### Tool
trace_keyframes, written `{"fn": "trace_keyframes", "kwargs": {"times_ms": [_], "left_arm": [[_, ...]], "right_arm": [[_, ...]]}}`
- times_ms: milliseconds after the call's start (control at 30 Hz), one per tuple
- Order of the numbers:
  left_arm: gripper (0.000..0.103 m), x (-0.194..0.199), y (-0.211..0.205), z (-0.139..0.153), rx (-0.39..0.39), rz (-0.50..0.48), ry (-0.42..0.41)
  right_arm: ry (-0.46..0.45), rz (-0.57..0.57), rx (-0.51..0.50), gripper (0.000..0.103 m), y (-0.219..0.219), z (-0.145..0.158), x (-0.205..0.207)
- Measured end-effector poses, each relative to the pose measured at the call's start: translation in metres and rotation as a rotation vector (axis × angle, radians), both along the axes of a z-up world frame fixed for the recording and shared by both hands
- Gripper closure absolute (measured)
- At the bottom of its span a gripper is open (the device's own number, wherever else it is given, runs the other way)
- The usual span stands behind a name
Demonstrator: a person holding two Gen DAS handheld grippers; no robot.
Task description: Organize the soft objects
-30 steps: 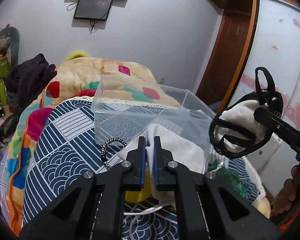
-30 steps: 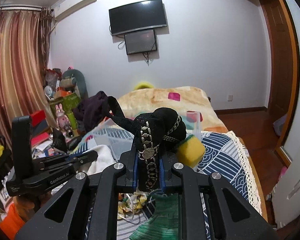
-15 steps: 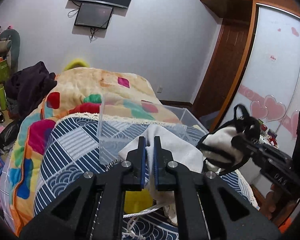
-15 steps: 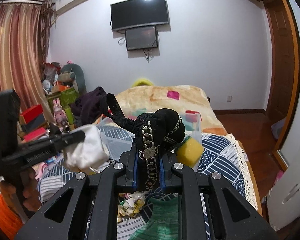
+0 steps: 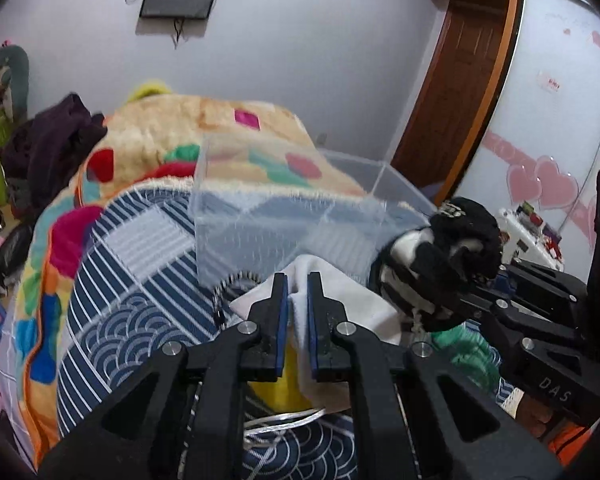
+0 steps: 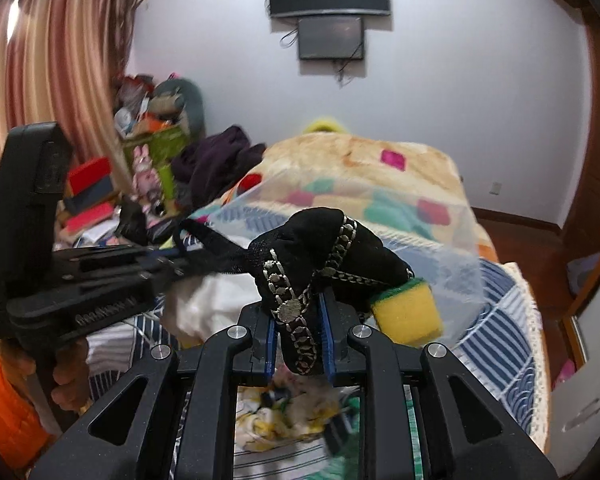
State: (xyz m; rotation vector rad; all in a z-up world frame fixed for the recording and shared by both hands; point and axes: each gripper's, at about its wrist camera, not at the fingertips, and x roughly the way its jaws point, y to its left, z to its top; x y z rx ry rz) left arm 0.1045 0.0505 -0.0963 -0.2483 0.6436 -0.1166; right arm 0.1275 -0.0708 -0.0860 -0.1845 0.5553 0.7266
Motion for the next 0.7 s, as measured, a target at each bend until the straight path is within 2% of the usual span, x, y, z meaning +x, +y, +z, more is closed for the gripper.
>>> {"fn": "trace_keyframes", "kwargs": {"times_ms": [33, 100, 200, 300, 367, 433, 533, 700], "left_arm": [[0.090, -0.001, 0.000, -0.002, -0.007, -0.007, 0.002], [0.071, -0.007, 0.002, 0.000, -0.015, -0.006, -0.007], [0.056, -0.018, 0.005, 0.007, -0.023, 0.001, -0.039], [0.050, -0.030, 0.007, 0.019, -0.035, 0.006, -0.077], [0.048, -0.033, 0.007, 0.024, -0.055, -0.010, -0.087], [0.047, -0.034, 0.004, 0.028, -0.052, -0.019, -0.095], [0.047, -0.034, -0.002, 0.029, -0.050, -0.036, -0.099], [0.047, -0.033, -0.010, 0.027, -0.056, -0.051, -0.088]], "right_arm": [[0.011, 0.010, -0.005, 0.085, 0.002, -0.003, 0.000], [0.033, 0.027, -0.006, 0.085, 0.003, -0.007, 0.001], [0.075, 0.056, -0.003, 0.084, 0.003, -0.013, 0.004], [0.094, 0.075, -0.009, 0.081, 0.003, -0.016, 0.004], [0.101, 0.087, -0.012, 0.074, 0.004, -0.018, 0.002], [0.101, 0.097, -0.022, 0.057, 0.006, -0.019, -0.001], [0.096, 0.108, -0.031, 0.040, 0.007, -0.021, -0.007], [0.083, 0.102, -0.049, 0.039, 0.004, -0.021, -0.009]]}}
